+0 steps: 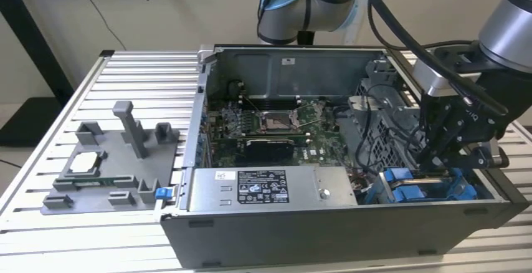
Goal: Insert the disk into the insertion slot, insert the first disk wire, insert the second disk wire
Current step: 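Insert the second disk wire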
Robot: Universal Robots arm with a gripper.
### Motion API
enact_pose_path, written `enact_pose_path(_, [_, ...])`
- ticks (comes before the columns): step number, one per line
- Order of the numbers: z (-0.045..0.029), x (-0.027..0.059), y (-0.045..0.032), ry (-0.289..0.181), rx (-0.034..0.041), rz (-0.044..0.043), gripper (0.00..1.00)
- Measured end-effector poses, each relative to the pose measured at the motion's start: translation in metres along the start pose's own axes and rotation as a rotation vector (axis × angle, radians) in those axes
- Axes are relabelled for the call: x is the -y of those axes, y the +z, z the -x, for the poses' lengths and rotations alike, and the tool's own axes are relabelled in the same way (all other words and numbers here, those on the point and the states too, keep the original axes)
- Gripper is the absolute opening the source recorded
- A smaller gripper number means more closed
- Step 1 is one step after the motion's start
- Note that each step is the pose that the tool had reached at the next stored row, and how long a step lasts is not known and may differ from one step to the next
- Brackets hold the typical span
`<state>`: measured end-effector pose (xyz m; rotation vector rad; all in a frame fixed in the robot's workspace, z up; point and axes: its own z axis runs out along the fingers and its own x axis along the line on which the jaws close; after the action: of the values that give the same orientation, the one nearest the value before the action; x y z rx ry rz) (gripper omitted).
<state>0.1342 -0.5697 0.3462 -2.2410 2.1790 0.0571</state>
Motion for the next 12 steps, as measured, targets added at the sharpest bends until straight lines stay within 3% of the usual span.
enact_pose_path(12, [0.0022,0.0036,0.0019,0.011,0.0011,-0.0003,0.00])
